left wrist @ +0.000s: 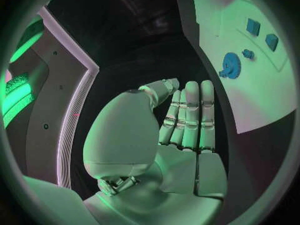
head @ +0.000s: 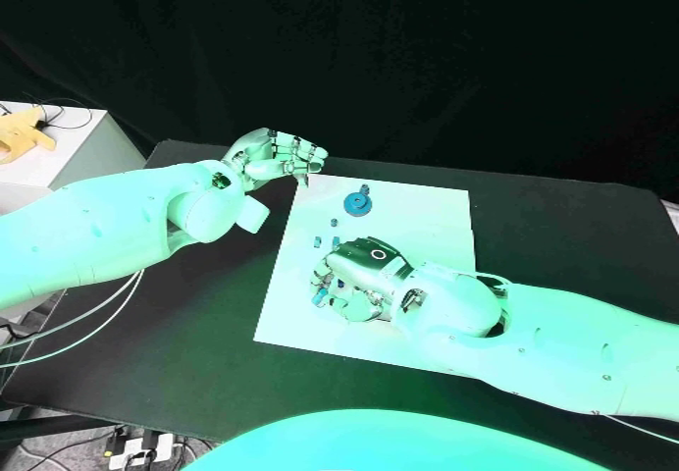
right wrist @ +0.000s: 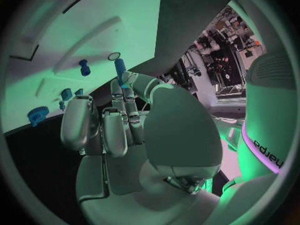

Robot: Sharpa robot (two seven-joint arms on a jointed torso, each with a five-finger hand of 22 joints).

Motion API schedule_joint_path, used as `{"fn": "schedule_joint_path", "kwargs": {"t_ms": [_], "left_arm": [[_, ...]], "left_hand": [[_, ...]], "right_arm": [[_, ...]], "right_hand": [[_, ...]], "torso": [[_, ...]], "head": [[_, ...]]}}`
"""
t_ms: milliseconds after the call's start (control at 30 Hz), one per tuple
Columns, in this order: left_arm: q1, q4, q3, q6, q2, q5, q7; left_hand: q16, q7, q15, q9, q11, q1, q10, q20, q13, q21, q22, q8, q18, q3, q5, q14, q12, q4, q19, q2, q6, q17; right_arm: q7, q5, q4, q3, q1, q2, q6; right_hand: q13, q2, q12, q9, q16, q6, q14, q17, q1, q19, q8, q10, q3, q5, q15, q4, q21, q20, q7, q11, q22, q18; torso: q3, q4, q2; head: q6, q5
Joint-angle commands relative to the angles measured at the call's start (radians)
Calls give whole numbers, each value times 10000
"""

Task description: Assemble the parts on the task board

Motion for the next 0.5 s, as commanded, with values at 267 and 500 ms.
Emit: {"fn": "schedule_joint_path", "kwargs": {"t_ms": [267,500], "left_arm": [[7,1,7,178,-8,-5,38],[6,-8,6,191,-8,-5,34]], "left_hand": [[-65,7,37,-10,10,-118,-67,42,-9,-66,-7,32,156,-68,44,-29,-6,-1,7,20,-84,-13],[-60,7,40,-8,11,-125,-78,47,-19,-78,-19,43,158,-85,42,-33,7,4,7,24,-87,-12]], "right_arm": [[-124,-584,-31,-13,-49,-25,-14],[-156,-621,-64,-22,-53,-30,134]], "right_hand": [[174,209,20,26,28,-2,323,-2,80,4,45,461,80,63,-60,-3,-28,-59,40,-418,481,-118],[176,209,14,31,26,-5,322,-6,73,5,48,464,86,61,-58,-10,-20,-58,41,-417,486,-119]], "torso": [[8,-12,1],[6,-4,0]], "head": [[-60,12],[-94,13]]}}
